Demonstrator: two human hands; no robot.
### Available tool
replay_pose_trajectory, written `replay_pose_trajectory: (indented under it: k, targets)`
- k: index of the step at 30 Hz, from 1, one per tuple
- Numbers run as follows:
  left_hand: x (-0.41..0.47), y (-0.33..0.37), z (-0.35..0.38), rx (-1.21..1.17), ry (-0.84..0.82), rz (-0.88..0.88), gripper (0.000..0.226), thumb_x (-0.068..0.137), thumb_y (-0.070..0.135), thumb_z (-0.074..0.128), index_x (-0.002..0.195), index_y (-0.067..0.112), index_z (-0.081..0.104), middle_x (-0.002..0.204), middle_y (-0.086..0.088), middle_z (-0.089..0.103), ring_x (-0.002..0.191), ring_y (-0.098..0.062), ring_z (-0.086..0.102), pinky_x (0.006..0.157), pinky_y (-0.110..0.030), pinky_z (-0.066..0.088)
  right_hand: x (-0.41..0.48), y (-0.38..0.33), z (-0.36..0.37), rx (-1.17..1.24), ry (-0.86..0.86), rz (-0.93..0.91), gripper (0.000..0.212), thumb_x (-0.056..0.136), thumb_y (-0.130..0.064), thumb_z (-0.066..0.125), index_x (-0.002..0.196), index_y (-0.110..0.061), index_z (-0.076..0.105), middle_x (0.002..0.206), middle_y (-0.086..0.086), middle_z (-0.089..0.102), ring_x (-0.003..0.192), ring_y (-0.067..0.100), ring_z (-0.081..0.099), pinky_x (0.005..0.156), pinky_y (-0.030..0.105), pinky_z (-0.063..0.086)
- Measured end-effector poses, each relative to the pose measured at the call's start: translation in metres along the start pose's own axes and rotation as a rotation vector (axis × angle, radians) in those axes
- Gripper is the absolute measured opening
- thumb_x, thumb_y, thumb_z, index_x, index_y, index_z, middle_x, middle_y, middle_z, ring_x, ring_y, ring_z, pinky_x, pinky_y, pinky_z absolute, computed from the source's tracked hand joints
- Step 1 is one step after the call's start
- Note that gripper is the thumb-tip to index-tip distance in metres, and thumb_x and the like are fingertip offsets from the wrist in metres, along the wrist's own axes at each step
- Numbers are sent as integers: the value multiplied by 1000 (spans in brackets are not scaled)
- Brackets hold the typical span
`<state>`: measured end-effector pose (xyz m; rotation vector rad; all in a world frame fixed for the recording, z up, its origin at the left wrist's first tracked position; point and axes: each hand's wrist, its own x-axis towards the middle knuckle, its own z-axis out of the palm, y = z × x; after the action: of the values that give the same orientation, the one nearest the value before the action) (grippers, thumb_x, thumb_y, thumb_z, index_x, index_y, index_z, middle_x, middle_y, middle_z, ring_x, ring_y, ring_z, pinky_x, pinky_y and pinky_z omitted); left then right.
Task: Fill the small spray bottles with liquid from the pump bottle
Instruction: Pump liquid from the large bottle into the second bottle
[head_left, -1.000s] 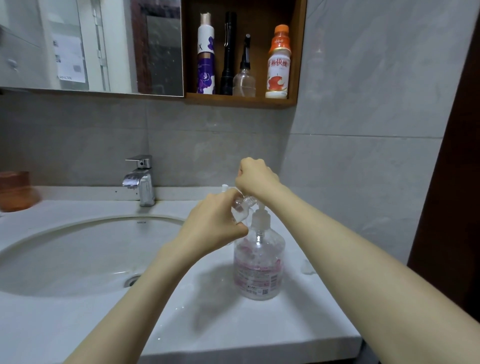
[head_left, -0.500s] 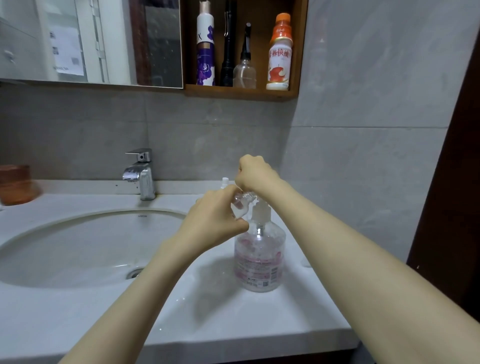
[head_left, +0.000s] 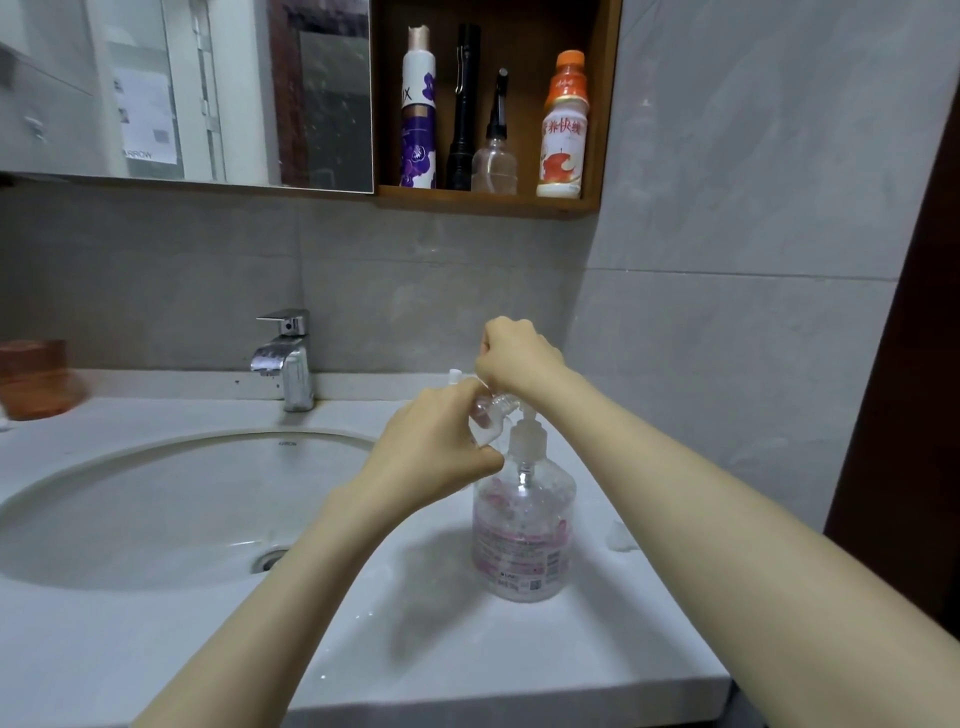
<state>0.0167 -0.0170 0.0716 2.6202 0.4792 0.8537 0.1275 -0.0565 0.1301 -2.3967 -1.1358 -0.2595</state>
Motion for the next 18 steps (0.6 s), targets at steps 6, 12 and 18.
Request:
replay_pose_trajectory:
  k: [6,12,18]
  targets:
    - [-2,2,2,-14,4,-2,40,67,13,61,106,15,57,91,13,61,92,-21,62,78,-41,51,0,1,2,5,8,-3,25,85,-7,44,108,-8,55,117,13,54,88,32,50,74,34,41]
    - [-6,-1,8,-68,-7,-26,54,53,31,50,104,19,57,92,13,64,86,-19,63,77,-43,52,-3,4,10,-62,-83,28,17,88,-8,49,105,-11,52,122,13,51,99,35,54,74,32,39]
    - [-4,2,5,-49,-2,-39,50,52,31,49,99,17,56,87,16,61,82,-18,62,76,-42,53,-4,3,4,-57,73,-26,26,88,-5,43,112,-7,52,120,14,52,106,35,53,76,33,37]
